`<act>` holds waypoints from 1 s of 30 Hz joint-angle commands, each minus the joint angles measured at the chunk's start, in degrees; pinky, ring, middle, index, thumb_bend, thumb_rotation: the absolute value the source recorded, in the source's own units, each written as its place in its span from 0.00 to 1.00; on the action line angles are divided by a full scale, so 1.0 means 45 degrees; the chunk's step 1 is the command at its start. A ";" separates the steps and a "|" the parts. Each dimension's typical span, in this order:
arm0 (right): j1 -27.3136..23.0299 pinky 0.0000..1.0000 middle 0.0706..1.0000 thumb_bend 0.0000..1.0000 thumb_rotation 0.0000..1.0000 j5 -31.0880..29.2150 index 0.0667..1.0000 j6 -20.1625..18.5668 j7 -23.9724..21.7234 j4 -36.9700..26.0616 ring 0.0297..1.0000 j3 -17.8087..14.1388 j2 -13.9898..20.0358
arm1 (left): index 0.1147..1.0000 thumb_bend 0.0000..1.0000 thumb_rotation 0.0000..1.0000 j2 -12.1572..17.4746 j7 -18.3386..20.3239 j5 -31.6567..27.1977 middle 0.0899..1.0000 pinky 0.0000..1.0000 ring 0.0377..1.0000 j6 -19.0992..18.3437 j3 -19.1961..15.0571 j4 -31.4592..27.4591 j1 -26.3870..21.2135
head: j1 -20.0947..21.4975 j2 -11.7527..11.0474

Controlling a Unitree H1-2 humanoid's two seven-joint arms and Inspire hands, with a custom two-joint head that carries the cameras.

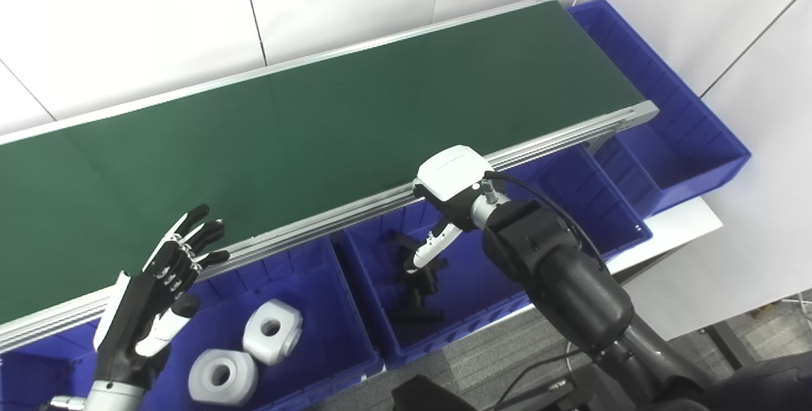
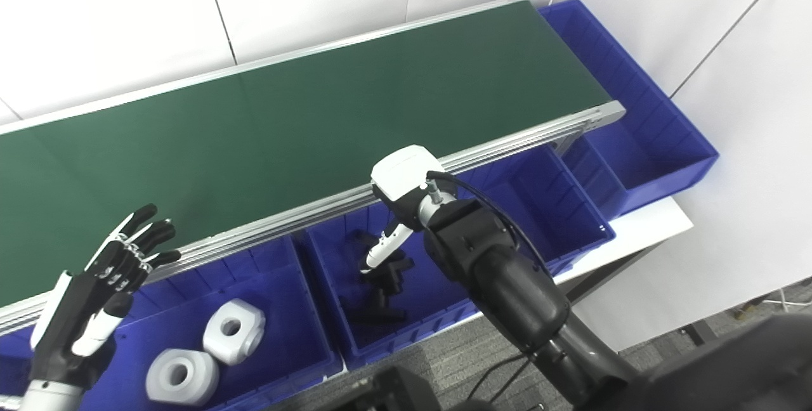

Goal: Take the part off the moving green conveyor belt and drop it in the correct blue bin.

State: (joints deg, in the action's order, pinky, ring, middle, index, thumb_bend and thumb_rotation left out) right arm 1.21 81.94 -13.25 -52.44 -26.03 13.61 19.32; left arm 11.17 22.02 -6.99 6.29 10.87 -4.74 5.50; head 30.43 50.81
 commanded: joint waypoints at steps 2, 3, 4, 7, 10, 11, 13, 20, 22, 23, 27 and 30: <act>0.0199 0.70 0.80 1.00 0.77 -0.1845 0.78 0.0142 0.1397 -0.0683 0.78 -0.0609 -0.0491 | 0.89 0.83 0.72 -0.0082 -0.0151 0.0227 0.85 0.78 0.88 0.0204 0.0048 -0.0251 0.0047 | -0.0471 -0.0139; 0.0404 0.67 0.79 1.00 0.77 -0.3083 0.78 0.0198 0.2132 -0.0838 0.77 -0.0943 -0.0828 | 0.89 0.83 0.72 -0.0130 -0.0202 0.0372 0.85 0.78 0.87 0.0220 0.0106 -0.0271 0.0101 | -0.1010 -0.0291; 0.0608 0.57 0.75 0.99 0.83 -0.4246 0.75 0.0255 0.2774 -0.0979 0.69 -0.1270 -0.1172 | 0.89 0.82 0.72 -0.0191 -0.0251 0.0512 0.84 0.77 0.87 0.0240 0.0160 -0.0281 0.0157 | -0.1287 -0.0382; 0.1314 0.50 0.69 0.97 0.87 -0.7217 0.73 0.0493 0.4300 -0.1290 0.61 -0.2016 -0.2211 | 0.89 0.80 0.71 -0.0409 -0.0399 0.0875 0.84 0.78 0.86 0.0324 0.0341 -0.0248 0.0334 | -0.2225 -0.0747; 0.2194 0.52 0.70 0.97 0.88 -1.0374 0.73 0.1178 0.5606 -0.0967 0.62 -0.2419 -0.3386 | 0.88 0.79 0.71 -0.0592 -0.0536 0.1173 0.84 0.78 0.85 0.0356 0.0477 -0.0105 0.0525 | -0.3063 -0.1358; 0.2394 0.51 0.69 0.96 0.88 -1.1303 0.73 0.1490 0.5937 -0.0756 0.61 -0.2483 -0.3647 | 0.88 0.79 0.70 -0.0640 -0.0531 0.1188 0.84 0.79 0.86 0.0347 0.0483 -0.0061 0.0566 | -0.3063 -0.1358; 0.2854 0.51 0.70 0.94 0.90 -1.3102 0.73 0.2266 0.6578 0.0167 0.60 -0.2597 -0.4300 | 0.88 0.79 0.69 -0.0764 -0.0525 0.1227 0.85 0.81 0.87 0.0536 0.0518 0.0181 0.0654 | -0.3566 -0.1821; 0.3390 0.63 0.74 0.89 0.93 -1.7083 0.76 0.4346 0.7683 0.4052 0.67 -0.3256 -0.5406 | 0.89 0.77 0.67 -0.1167 -0.0576 0.1400 0.87 0.85 0.89 0.1645 0.0804 0.1478 0.0737 | -0.4807 -0.3099; 0.3240 0.64 0.75 0.88 0.94 -1.7232 0.77 0.5281 0.7884 0.5005 0.68 -0.3263 -0.5024 | 0.89 0.78 0.66 -0.1301 -0.0648 0.1505 0.87 0.86 0.89 0.1774 0.0924 0.1832 0.0717 | -0.5150 -0.3426; 0.3167 0.65 0.76 0.86 0.94 -1.7287 0.77 0.5668 0.7959 0.5402 0.68 -0.3250 -0.4859 | 0.89 0.79 0.66 -0.1369 -0.0693 0.1565 0.87 0.87 0.90 0.1879 0.0973 0.1985 0.0712 | -0.5320 -0.3593; 0.2884 0.65 0.75 0.85 0.93 -1.7655 0.78 0.6813 0.8197 0.6763 0.68 -0.3099 -0.4353 | 0.89 0.79 0.64 -0.1647 -0.0903 0.1873 0.86 0.87 0.90 0.2127 0.1123 0.2404 0.0743 | -0.5789 -0.4093; 0.2696 0.66 0.76 0.87 0.94 -1.7763 0.78 0.7464 0.8315 0.7508 0.69 -0.2869 -0.4026 | 0.89 0.79 0.63 -0.1771 -0.1029 0.2027 0.86 0.87 0.90 0.2194 0.1215 0.2572 0.0773 | -0.5954 -0.4323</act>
State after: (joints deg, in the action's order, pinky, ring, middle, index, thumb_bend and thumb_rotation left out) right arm 13.96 3.09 16.03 -15.24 8.17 0.07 1.07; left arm 4.29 18.15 1.81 13.54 16.03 7.50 9.45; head 4.04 31.82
